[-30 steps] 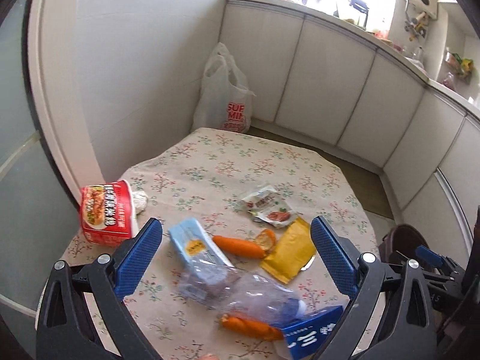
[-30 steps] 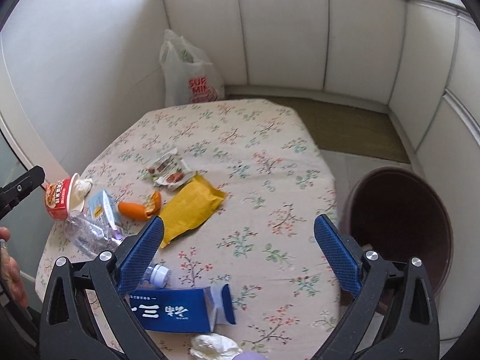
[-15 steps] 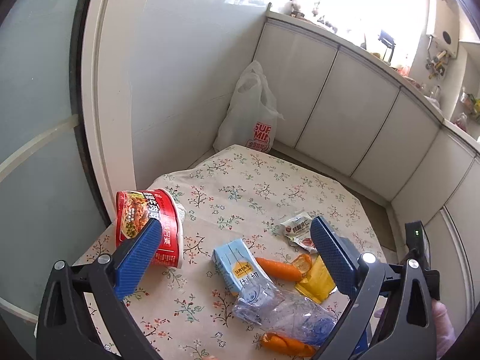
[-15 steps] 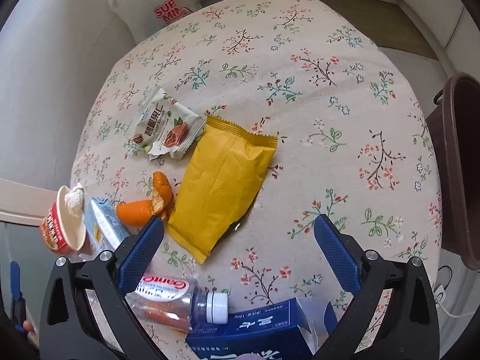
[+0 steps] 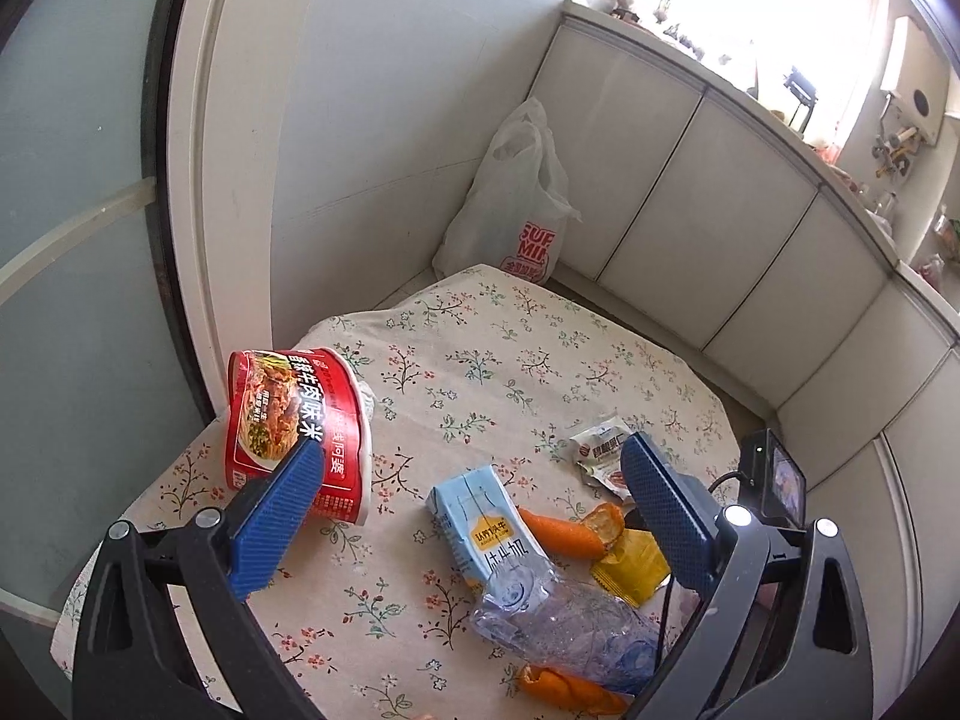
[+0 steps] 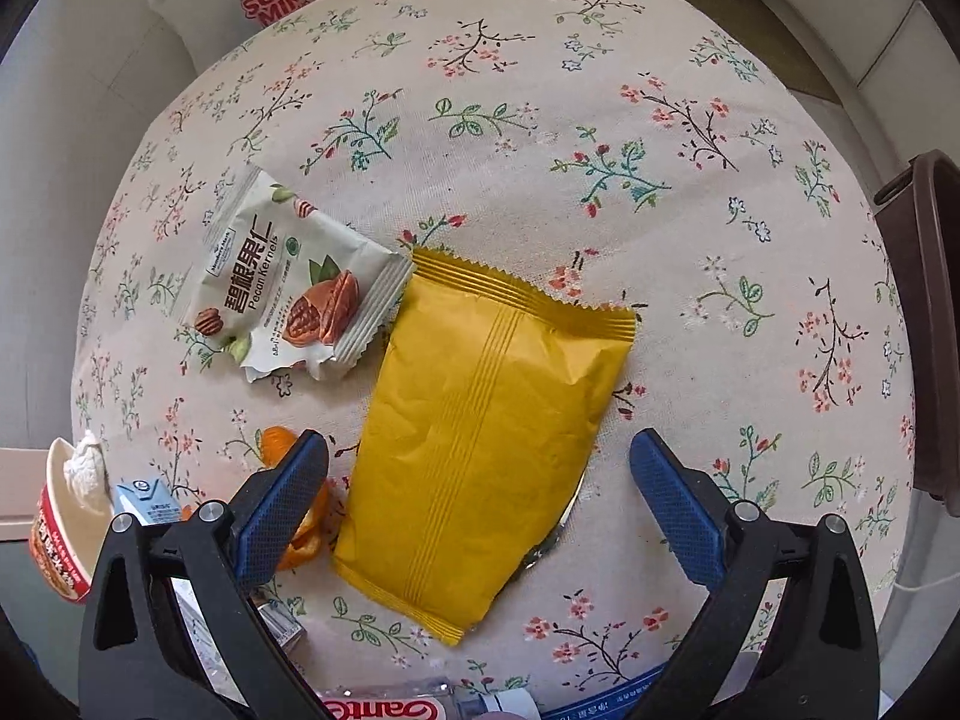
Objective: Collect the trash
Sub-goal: 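Grasp the yellow packet with the right tool and lift it, then carry the yellow packet toward the bin with the right tool while the left grasps the white nut packet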
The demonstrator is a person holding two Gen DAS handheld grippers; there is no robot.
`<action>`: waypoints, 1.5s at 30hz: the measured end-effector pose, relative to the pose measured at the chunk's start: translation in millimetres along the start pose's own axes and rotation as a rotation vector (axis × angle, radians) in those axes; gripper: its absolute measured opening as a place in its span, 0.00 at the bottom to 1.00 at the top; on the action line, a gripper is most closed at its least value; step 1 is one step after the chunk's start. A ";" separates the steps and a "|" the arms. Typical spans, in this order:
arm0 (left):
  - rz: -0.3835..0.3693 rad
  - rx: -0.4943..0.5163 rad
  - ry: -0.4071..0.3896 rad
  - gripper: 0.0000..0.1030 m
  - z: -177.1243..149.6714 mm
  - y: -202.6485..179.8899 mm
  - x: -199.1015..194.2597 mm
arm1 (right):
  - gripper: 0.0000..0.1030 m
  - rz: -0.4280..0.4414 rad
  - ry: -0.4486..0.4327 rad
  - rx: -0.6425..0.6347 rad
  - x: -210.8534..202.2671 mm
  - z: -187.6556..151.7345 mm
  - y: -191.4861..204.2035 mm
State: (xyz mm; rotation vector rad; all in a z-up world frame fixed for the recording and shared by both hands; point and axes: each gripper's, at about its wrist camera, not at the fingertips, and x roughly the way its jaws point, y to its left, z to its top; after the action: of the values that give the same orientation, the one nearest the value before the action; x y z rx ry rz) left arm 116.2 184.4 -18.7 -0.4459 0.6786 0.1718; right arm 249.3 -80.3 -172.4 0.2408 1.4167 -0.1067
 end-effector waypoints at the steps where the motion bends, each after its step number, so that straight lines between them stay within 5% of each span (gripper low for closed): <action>1: -0.003 -0.009 0.003 0.93 0.9 1.6 0.7 | 0.90 -0.015 -0.017 -0.024 0.4 -1.1 4.2; 5: -0.009 -0.059 0.014 0.93 4.8 12.8 3.3 | 0.68 -0.075 -0.090 -0.116 -3.0 -5.0 16.4; 9: -0.003 -0.104 0.046 0.93 4.7 20.8 9.9 | 0.27 -0.047 -0.123 -0.134 -11.1 -6.0 14.6; 13: 0.001 -0.126 0.063 0.93 3.7 24.9 13.2 | 0.14 0.069 -0.111 -0.118 -23.0 -9.1 8.1; 23: -0.072 -0.169 0.201 0.93 0.7 22.2 39.4 | 0.09 0.207 -0.198 -0.190 -80.9 -31.4 -5.9; 32: -0.135 0.079 0.299 0.93 12.1 -49.8 63.9 | 0.09 0.322 -0.259 -0.239 -131.9 -31.0 -32.3; 35: -0.131 0.143 0.309 0.93 6.7 -77.5 70.4 | 0.09 0.244 -0.269 -0.295 -128.9 -33.8 -43.7; 45: -0.133 0.314 0.398 0.93 -23.5 -148.6 92.4 | 0.09 0.131 -0.078 -0.322 -72.1 -45.1 -87.5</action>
State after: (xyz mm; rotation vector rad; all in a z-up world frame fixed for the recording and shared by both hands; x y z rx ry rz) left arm 217.8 42.1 -43.3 -0.2212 1.0445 -0.1542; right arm 175.8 -159.9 -116.4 0.0614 1.3155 0.2168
